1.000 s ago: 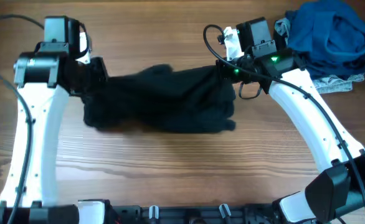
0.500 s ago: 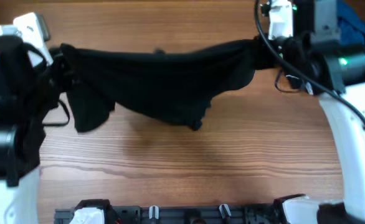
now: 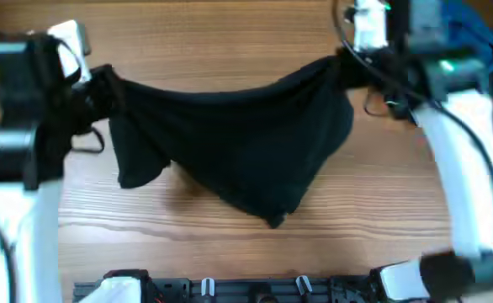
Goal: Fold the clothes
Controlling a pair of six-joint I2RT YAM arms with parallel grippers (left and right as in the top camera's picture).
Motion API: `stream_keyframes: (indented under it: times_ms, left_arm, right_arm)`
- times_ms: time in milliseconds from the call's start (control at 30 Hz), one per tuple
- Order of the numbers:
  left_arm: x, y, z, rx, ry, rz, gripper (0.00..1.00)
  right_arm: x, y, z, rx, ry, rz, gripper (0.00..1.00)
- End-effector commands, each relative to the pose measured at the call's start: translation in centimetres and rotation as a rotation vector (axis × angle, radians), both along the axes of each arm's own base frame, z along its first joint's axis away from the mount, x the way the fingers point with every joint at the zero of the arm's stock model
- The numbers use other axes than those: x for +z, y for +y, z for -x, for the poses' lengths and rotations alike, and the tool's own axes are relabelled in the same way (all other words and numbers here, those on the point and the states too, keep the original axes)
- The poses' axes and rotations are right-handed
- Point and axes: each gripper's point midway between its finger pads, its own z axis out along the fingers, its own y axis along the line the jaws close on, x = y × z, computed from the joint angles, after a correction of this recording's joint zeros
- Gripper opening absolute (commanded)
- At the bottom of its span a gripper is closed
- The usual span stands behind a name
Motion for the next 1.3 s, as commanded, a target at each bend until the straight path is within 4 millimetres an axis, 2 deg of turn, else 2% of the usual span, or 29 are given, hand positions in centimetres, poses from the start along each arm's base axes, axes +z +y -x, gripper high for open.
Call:
stream_keyframes:
  times_ms: [0,100,133,167,200,267,300,367,400,467,500,567,633,700,733,867,1000,1033,1100,1167,1267]
  left_arm:
    - [-5.9,0.1,-4.5,0.001,0.168,-0.002,0.04]
    - [-10.9,1.0,-8.4,0.034,0.254,-0.046,0.04]
    - [-11.9,1.3,-9.5,0.043,0.261,-0.058,0.04]
    - [-13.5,1.5,-10.8,0.050,0.271,-0.069,0.04]
    - [-14.6,1.5,-11.7,0.033,0.278,-0.082,0.23]
    - [-15.9,1.6,-12.4,0.000,0.288,-0.116,0.67]
    - [-16.0,2.1,-12.5,0.008,0.289,-0.138,0.71]
    - [-15.2,2.9,-11.8,0.027,0.290,-0.141,0.72]
    - [-14.4,3.8,-10.8,0.048,0.298,-0.137,0.74]
    - [-13.4,5.5,-7.7,0.089,0.356,-0.117,0.76]
    - [-13.2,5.6,-6.4,0.089,0.385,-0.084,0.77]
    - [-13.2,5.2,-4.3,0.074,0.448,-0.018,0.77]
    - [-14.0,4.9,-2.0,0.071,0.548,-0.001,0.71]
    - [-14.9,4.7,-0.7,0.069,0.607,0.005,0.65]
    - [-15.5,4.7,-0.4,0.071,0.627,0.008,0.62]
    - [-18.3,4.6,0.5,0.091,0.684,0.023,0.62]
    - [-21.5,4.7,0.1,0.092,0.671,0.022,0.62]
    - [-21.9,4.7,-0.1,0.092,0.662,0.021,0.61]
    - [-23.1,5.2,-0.9,0.124,0.626,0.027,0.60]
    - [-23.7,6.2,-1.7,0.189,0.592,0.045,0.60]
    - [-24.5,7.4,-2.3,0.245,0.553,0.065,0.61]
  right_arm:
    - [-8.4,1.0,-7.7,0.000,0.052,0.038,0.04]
    - [-13.2,0.8,-14.1,-0.042,-0.021,0.004,0.04]
    - [-13.7,0.6,-14.8,-0.054,-0.028,-0.014,0.12]
    - [-13.6,0.2,-15.1,-0.056,-0.036,-0.027,0.72]
    - [-12.8,-0.4,-15.0,-0.065,-0.035,-0.033,0.98]
    - [-11.3,-1.0,-13.7,-0.066,-0.002,-0.036,0.99]
    - [-10.3,-0.8,-11.8,-0.048,0.046,-0.053,1.00]
    - [-9.2,0.0,-8.0,-0.012,0.149,-0.096,1.00]
    - [-9.2,0.4,-5.4,0.002,0.238,-0.102,0.99]
    - [-10.3,0.8,-1.3,0.016,0.392,-0.054,0.99]
    - [-11.1,1.1,0.6,0.021,0.464,-0.012,0.99]
    - [-12.3,1.8,3.0,-0.007,0.559,0.032,0.98]
    - [-13.6,3.7,5.3,0.008,0.612,0.059,0.95]
    - [-15.3,5.1,7.4,0.017,0.654,0.108,0.96]
    - [-16.3,5.9,8.7,0.028,0.687,0.128,0.95]
    - [-20.5,7.8,14.3,0.038,0.805,0.226,0.92]
    - [-22.4,8.7,16.7,0.029,0.736,0.315,0.91]
    - [-22.7,9.0,16.9,0.037,0.728,0.311,0.91]
    - [-25.0,9.4,16.8,0.023,0.690,0.285,0.86]
    - [-26.6,9.2,17.1,-0.025,0.693,0.264,0.79]
    - [-28.7,7.7,18.9,-0.094,0.747,0.280,0.71]
